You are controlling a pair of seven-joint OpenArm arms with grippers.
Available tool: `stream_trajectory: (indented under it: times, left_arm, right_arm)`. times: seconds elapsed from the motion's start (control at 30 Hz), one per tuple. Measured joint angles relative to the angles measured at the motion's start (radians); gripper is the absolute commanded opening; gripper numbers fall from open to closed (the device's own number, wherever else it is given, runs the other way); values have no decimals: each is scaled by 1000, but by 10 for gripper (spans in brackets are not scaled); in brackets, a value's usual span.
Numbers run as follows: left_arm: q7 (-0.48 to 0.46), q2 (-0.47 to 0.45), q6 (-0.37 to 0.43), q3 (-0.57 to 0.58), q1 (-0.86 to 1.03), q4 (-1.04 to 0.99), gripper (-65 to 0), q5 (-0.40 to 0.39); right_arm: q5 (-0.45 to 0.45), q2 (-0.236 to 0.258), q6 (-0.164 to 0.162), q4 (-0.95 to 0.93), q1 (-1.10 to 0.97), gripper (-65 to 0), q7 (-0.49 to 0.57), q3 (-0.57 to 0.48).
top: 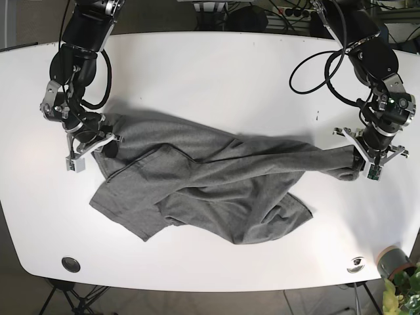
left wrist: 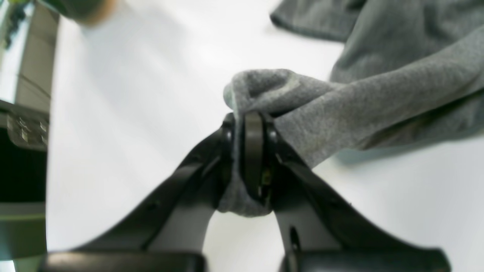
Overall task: Fold the T-shirt properly
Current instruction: 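Hold the grey shirt's edges with both grippers and lift slightly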
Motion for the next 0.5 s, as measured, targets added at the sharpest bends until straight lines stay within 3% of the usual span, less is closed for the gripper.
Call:
stream_trajectory:
  times: [0.27,0.5]
  left_arm:
    - [-2,3,0,0,-2,0,-650,-5]
    - [-1,4,0,-1,-3,-1,-650,-5]
  right_arm:
    - [1,0,1,254,-142,-628,-6,2]
    - [0,5,2,303,-232,-628,-10,6]
